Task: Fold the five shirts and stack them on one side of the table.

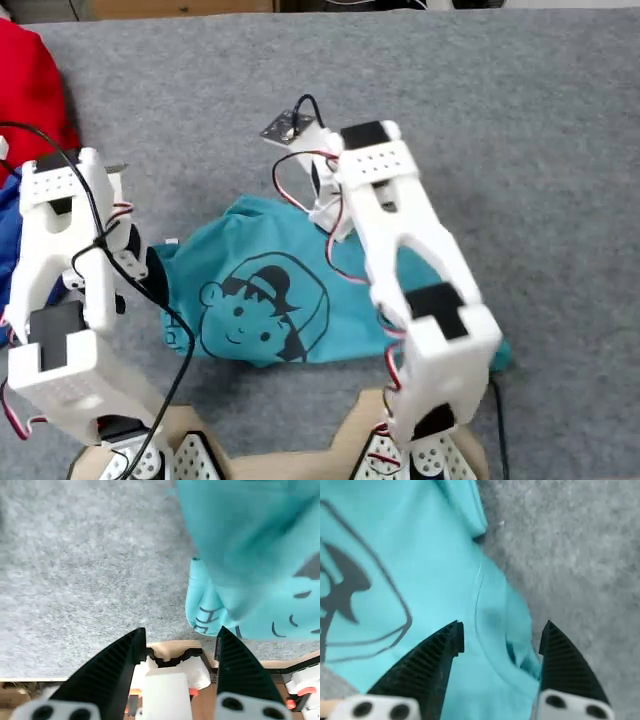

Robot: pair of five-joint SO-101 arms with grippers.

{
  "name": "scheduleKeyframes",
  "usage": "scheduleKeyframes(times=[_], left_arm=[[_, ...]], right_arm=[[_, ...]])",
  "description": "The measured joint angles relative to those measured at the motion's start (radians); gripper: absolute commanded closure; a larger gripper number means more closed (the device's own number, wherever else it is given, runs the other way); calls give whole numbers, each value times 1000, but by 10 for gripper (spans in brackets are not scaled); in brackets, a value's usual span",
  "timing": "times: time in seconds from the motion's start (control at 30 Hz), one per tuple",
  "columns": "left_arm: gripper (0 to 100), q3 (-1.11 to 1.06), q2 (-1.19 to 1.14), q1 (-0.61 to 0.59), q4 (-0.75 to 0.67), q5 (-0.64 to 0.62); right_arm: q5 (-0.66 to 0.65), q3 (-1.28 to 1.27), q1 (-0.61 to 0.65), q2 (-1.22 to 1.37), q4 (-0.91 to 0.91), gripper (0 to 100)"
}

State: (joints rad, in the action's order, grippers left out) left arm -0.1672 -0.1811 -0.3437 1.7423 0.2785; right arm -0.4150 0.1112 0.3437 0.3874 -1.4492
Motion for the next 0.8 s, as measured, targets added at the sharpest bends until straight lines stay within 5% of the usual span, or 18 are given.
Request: scheduleKeyframes(times=[0.27,0.57,0.8], left_arm=[[765,9,-91,-2,0,-20],[765,9,-115,-2,0,-20],[765,9,-115,-2,0,-20]], right_arm=[[35,218,2,224,-69,984],[46,348,-8,287,-150,990],[46,497,-140,287,-285,991]])
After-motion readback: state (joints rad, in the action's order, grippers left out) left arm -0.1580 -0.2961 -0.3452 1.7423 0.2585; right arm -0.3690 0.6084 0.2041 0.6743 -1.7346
